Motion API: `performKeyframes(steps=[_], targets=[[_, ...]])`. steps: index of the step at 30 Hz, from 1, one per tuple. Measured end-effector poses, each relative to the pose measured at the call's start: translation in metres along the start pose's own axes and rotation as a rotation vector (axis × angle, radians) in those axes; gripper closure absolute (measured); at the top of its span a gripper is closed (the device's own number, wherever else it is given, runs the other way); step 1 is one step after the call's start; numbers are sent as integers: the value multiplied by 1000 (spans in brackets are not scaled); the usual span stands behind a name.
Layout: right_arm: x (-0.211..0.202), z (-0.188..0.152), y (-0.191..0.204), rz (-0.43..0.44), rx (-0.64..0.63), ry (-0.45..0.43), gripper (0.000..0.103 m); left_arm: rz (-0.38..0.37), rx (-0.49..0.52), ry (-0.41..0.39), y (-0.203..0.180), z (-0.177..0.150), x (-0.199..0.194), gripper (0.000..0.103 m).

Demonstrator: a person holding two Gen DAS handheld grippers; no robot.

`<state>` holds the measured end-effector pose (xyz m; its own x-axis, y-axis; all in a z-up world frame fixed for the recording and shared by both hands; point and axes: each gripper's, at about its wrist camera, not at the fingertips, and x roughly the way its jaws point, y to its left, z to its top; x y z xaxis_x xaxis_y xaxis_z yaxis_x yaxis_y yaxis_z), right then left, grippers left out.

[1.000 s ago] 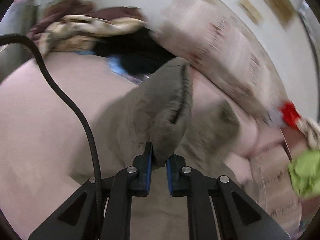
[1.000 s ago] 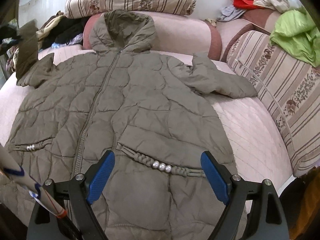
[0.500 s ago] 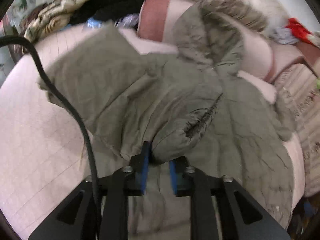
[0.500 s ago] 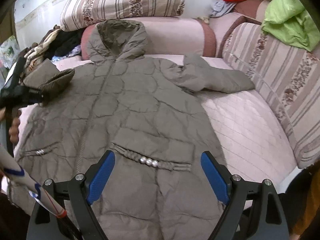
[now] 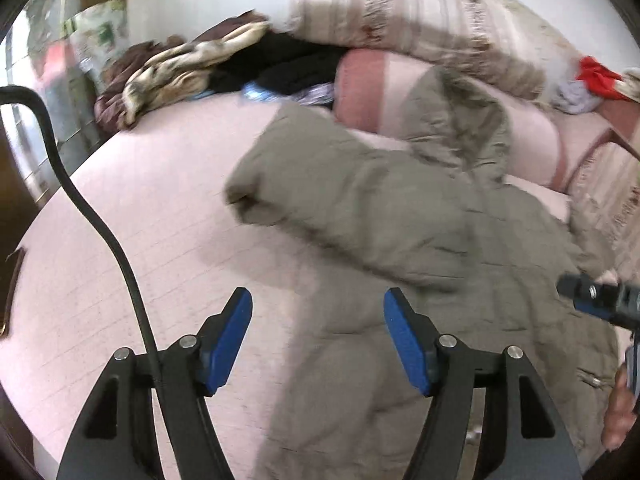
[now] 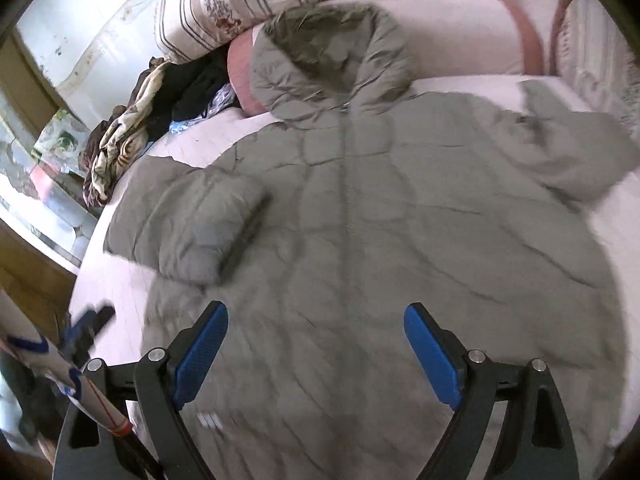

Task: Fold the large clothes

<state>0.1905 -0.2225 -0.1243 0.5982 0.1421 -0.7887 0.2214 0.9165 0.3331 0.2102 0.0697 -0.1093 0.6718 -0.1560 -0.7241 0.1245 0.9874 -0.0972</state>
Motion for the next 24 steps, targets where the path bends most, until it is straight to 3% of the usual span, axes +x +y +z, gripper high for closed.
performKeyframes(steps=[4,6,10,11,12,14,15,16,20,24], targets=[[59,29,26,14,8,50,10,-49,-97,17,24,5,4,36],[95,39,38,-22,11,99,10,-63,-131,17,32,5,4,36],[122,45,53,-26,30,130,10,-34,-152,24,35,6,10,36],[126,48,58,-31,21,131,18,-33,-154,27,35,6,10,36],[128,51,63,-21,4,135,43,-35,-154,28,34,7,11,36],[130,59,70,35,-17,167,78,-33,-150,20,31,6,9,36],[130,63,72,32,-16,171,86,-27,-145,17,30,6,9,36],[126,66,73,26,-23,164,90,-16,-137,13,28,5,9,36],[105,83,67,-26,-91,104,93,5,-121,11,26,4,9,36],[75,102,27,-119,-109,46,94,15,-118,15,24,3,10,36]])
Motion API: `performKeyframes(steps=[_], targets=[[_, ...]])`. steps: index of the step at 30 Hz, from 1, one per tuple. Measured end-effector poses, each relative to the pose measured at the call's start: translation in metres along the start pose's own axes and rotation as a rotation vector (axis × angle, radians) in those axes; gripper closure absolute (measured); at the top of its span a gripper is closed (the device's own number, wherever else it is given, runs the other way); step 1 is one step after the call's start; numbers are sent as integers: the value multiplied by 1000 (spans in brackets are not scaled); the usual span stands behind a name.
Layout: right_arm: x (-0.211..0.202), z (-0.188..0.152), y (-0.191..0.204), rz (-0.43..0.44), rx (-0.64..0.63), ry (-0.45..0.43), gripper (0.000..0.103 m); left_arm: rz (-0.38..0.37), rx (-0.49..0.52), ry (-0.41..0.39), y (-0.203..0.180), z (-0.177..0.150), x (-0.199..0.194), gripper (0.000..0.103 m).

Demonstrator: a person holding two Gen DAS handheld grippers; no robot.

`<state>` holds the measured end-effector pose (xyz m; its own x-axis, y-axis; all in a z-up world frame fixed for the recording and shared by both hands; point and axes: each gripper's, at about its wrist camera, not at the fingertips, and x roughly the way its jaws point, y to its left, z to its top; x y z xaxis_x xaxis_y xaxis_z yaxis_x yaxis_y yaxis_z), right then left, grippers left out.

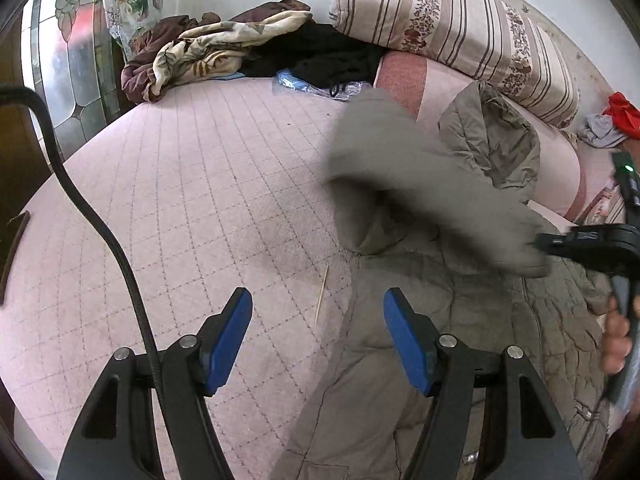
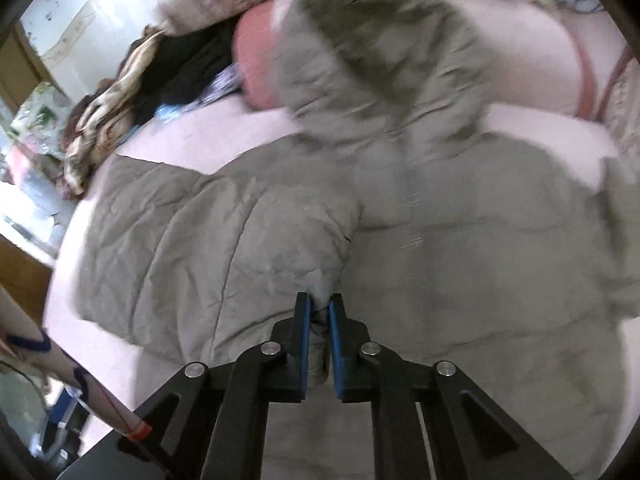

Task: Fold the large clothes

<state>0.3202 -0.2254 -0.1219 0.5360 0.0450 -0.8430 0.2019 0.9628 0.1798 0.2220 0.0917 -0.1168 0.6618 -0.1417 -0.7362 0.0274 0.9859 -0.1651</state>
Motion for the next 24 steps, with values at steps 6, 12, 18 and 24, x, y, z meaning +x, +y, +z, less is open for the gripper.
performKeyframes(steps=[6,12,18,24], targets=[[-5,14,-109,-253,100,-2,97,13,33,15,-10,-3,5,36],[26,10,-175,-324,208,89,95,16,84,48,-26,-6,15,36],[5,9,-177,-293,219,15,62,40,164,49,-50,-11,18,36],[-43,-30,-151,-179,129,-36,61,41,230,30,-72,-21,3,36]])
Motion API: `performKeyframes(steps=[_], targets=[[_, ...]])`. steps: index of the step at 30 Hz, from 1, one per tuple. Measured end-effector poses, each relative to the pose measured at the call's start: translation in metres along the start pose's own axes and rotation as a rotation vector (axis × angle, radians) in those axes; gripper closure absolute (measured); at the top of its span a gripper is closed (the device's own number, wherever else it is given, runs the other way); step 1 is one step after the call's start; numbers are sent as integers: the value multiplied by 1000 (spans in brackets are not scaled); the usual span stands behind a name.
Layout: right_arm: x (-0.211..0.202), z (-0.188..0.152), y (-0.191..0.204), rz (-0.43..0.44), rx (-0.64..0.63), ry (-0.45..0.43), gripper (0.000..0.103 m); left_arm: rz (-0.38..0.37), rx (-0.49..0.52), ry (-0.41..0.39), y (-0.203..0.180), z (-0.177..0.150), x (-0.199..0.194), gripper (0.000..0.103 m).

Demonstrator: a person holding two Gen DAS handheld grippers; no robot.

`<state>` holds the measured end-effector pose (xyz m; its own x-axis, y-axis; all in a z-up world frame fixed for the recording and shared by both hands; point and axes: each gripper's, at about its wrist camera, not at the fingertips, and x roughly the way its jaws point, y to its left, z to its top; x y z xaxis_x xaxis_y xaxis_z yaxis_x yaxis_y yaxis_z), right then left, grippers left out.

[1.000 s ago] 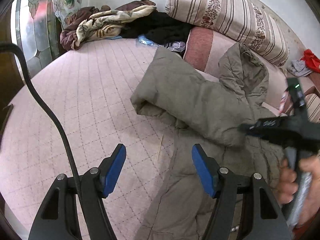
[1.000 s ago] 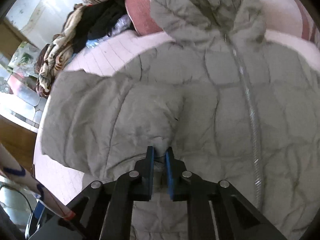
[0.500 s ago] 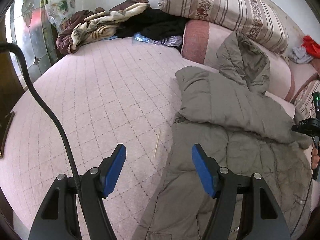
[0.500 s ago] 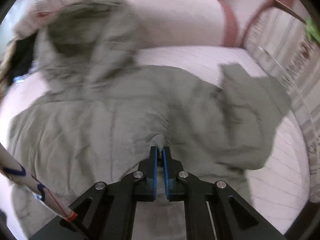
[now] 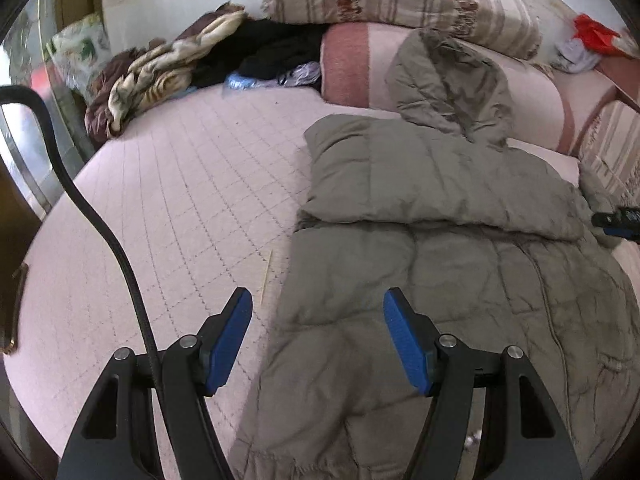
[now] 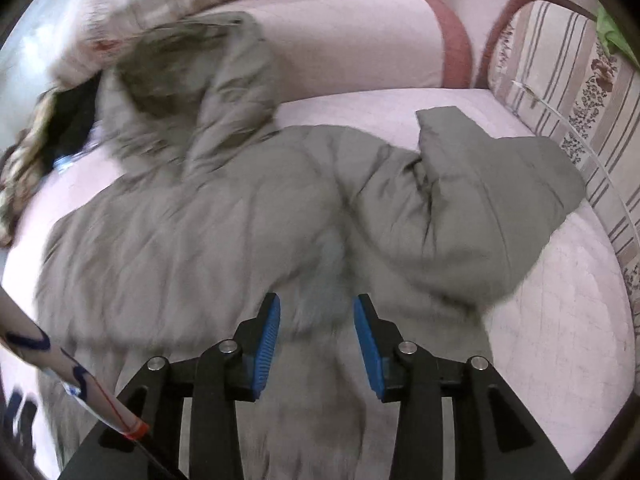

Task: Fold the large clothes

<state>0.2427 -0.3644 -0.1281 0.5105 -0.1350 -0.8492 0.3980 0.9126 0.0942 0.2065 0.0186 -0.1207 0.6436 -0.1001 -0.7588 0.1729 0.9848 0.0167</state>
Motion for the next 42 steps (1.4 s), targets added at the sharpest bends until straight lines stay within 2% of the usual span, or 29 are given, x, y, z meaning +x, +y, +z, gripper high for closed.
performKeyframes(steps=[3,7,10,12,13,16,18,23,27,30,34,38,39,40,41,42], targets=[[-24,-41,-1,38,-61,10,61,2,15,12,-11,-7,-18,36],[-44,-72,-27,39,-100,2,57,-46,12,45,-28,-18,-56,36],[-54,-79,-62,22,-64,-8,52,-166,-46,96,-46,-24,-92,36],[-56,-76,-92,21,6,-11,50,-234,-58,95,-60,-26,-109,36],[-56,-74,-104,27,38,-12,50,-243,-48,86,-71,-27,-116,36],[-53,-71,-154,53,154,-24,44,-200,-4,42,-95,-30,-123,36],[-50,-69,-191,54,231,-43,37,-131,26,35,-111,-33,-119,36],[-27,-51,-282,54,442,-66,36,-81,45,67,-126,-37,-94,36],[6,-35,-349,114,656,-83,36,-74,23,80,-129,-38,-73,36],[29,-16,-374,125,738,-103,36,-61,24,83,-130,-36,-60,36],[56,14,-383,111,769,-122,36,-35,12,89,-127,-33,-47,36],[77,48,-378,46,768,-161,34,-18,0,104,-120,-33,-36,36],[81,57,-376,18,760,-161,42,-14,-2,105,-118,-33,-34,36],[84,62,-378,-6,750,-158,56,-8,-4,108,-116,-33,-31,36],[88,67,-377,-35,732,-144,81,-2,-6,113,-114,-32,-28,36],[89,73,-376,-52,720,-124,87,-2,-11,118,-112,-32,-25,36]])
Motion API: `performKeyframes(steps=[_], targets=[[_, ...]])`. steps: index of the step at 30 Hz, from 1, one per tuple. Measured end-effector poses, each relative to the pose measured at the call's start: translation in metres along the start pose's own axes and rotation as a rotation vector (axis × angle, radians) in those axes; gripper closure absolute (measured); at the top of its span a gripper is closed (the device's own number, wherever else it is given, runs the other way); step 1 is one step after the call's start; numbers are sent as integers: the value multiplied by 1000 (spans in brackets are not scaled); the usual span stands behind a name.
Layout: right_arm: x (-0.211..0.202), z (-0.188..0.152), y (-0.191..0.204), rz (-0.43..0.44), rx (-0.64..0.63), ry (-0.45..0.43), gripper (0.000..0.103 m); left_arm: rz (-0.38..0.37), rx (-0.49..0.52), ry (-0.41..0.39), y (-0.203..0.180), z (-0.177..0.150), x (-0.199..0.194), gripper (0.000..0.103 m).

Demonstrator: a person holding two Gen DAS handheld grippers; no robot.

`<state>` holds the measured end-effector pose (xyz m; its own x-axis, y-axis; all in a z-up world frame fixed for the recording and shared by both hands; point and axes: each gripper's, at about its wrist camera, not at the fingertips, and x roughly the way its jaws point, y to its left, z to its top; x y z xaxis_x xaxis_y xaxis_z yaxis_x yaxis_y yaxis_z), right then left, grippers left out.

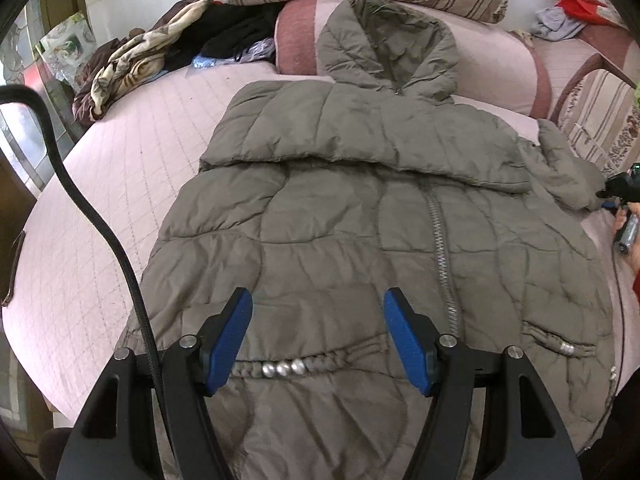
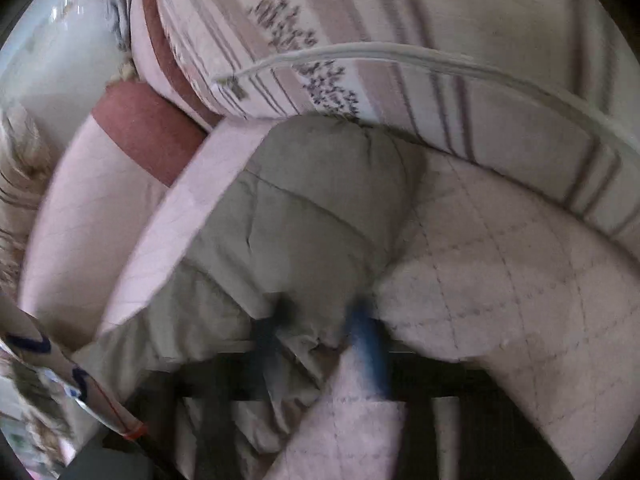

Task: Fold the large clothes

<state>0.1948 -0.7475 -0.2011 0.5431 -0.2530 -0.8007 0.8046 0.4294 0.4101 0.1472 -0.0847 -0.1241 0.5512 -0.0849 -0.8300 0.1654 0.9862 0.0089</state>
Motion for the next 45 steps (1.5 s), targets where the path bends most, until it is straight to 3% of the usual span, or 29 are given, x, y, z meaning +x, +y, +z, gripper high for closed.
performKeyframes(steps=[3,10,16,19,23,31,34,36,39,45], targets=[[-10,10,6,17,-13,-4,95,-14,-23,2,11,3,4,36],[-102,20,52,10,-189,-153,96,-14,1,-62,29,17,5,36],[-193,-15,142,134,-383,-251,96,16,-19,-132,57,32,3,36],[-226,-56,193,219,-500,-256,96,30,-61,-163,78,31,2,36],[-240,-129,253,322,-652,-194,96,37,-120,-160,103,23,9,36],[-174,-299,319,414,-880,105,95,29,-199,-132,132,22,19,36],[-131,-340,329,365,-930,205,77,28,-217,-129,139,23,21,36],[-121,-359,325,333,-953,209,53,5,-234,-122,143,22,21,36],[-135,-367,306,355,-974,182,31,-41,-247,-112,146,21,19,36],[-180,-335,231,398,-894,128,26,-76,-207,-133,130,38,6,35]])
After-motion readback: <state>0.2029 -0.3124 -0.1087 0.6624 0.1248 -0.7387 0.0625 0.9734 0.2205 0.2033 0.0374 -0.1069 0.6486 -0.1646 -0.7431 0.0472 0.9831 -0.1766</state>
